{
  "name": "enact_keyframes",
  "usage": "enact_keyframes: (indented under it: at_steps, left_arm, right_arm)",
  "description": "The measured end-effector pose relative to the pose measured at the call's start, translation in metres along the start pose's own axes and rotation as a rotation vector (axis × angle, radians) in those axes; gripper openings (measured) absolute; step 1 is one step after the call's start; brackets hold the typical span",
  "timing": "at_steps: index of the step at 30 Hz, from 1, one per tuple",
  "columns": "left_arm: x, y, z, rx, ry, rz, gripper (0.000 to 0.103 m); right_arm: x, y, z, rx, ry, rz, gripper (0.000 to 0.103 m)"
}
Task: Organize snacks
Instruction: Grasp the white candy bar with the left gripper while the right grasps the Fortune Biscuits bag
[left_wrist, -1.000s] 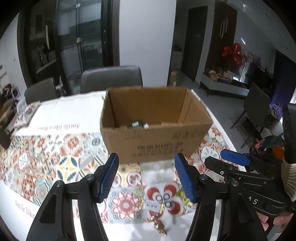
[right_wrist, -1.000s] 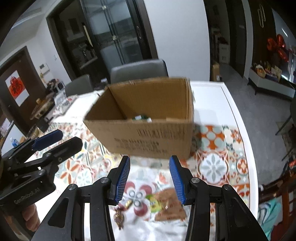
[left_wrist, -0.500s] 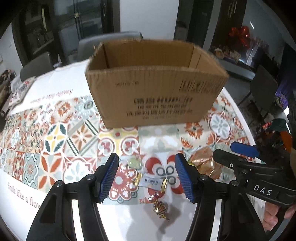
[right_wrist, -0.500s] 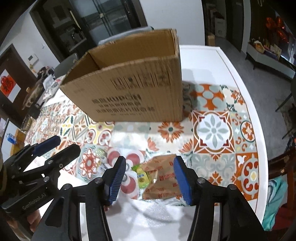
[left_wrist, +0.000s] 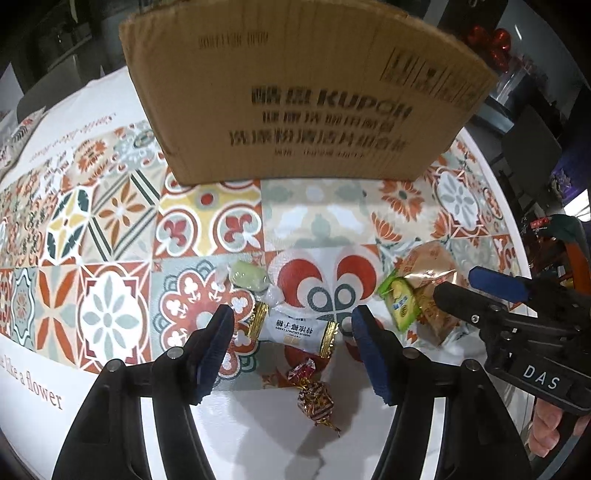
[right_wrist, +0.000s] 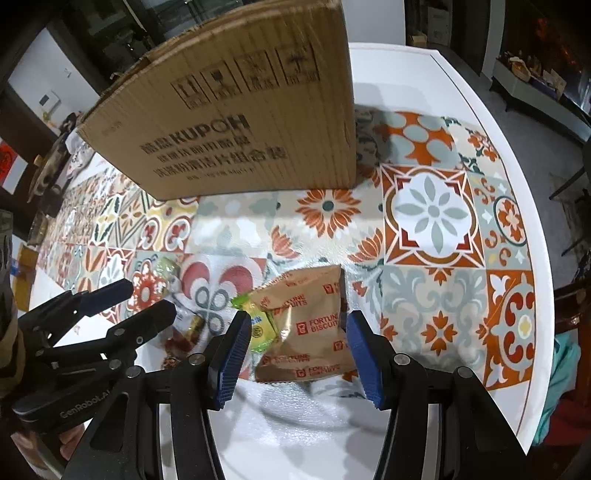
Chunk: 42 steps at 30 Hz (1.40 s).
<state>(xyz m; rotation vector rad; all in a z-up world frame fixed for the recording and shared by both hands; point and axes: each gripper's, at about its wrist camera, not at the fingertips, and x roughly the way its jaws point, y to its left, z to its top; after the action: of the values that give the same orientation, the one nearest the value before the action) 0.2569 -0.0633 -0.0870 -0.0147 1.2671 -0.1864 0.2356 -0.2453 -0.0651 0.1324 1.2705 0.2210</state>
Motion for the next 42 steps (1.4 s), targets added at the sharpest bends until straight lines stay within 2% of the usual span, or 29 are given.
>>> enact_keyframes:
  at_steps: [8, 15, 16, 19, 20, 22, 26, 27, 28, 29, 34, 38, 39, 41, 42]
  left_arm:
    - [0.022, 0.005, -0.003, -0.063, 0.067, 0.014, 0.065]
    - [0.029, -0.002, 0.004, -0.086, 0.069, 0.008, 0.064]
    - [0.030, -0.003, 0.004, -0.084, 0.067, 0.016, 0.061]
    - [0.031, -0.009, 0.006, -0.073, 0.059, 0.033, 0.040]
    - [0.032, -0.010, 0.007, -0.070, 0.057, 0.030, 0.030]
    - [0.032, -0.012, 0.007, -0.067, 0.059, 0.013, 0.018]
    - [0.032, -0.011, 0.007, -0.066, 0.056, 0.002, 0.015]
    - [0.032, -0.012, 0.007, -0.062, 0.055, -0.003, 0.012]
    - [0.032, -0.012, 0.007, -0.058, 0.056, -0.008, 0.005]
    - [0.030, -0.011, 0.006, -0.059, 0.053, -0.014, 0.004]
    - [0.023, -0.016, 0.004, -0.029, 0.040, -0.029, 0.005]
    - [0.015, -0.015, 0.001, -0.048, 0.035, -0.026, 0.028]
    - [0.012, -0.015, 0.000, -0.053, 0.036, -0.018, 0.030]
    - [0.011, -0.016, -0.003, -0.062, 0.048, -0.020, 0.047]
    - [0.010, -0.015, -0.004, -0.069, 0.048, -0.018, 0.048]
  right_arm:
    - [0.020, -0.006, -0.001, 0.018, 0.046, -0.024, 0.055]
    - [0.026, -0.007, -0.002, 0.022, 0.063, -0.006, 0.055]
    - [0.029, -0.005, -0.001, 0.027, 0.068, -0.003, 0.055]
    - [0.030, -0.004, -0.001, 0.034, 0.067, 0.007, 0.053]
    - [0.030, -0.004, -0.002, 0.029, 0.062, 0.009, 0.050]
    - [0.029, -0.004, -0.002, 0.027, 0.058, 0.008, 0.048]
    - [0.027, -0.005, -0.004, 0.028, 0.054, 0.008, 0.045]
    - [0.027, -0.003, -0.004, 0.023, 0.051, 0.007, 0.045]
    - [0.026, -0.003, -0.004, 0.019, 0.049, 0.004, 0.045]
    - [0.025, -0.002, -0.005, 0.019, 0.044, 0.001, 0.045]
    - [0.017, 0.000, -0.005, 0.010, 0.021, 0.004, 0.044]
    - [0.011, -0.002, -0.004, 0.008, 0.008, 0.006, 0.044]
    - [0.009, -0.003, -0.004, 0.007, 0.005, 0.006, 0.044]
    - [0.007, -0.005, -0.005, 0.008, -0.001, 0.005, 0.044]
    - [0.006, -0.005, -0.006, 0.008, -0.002, 0.007, 0.044]
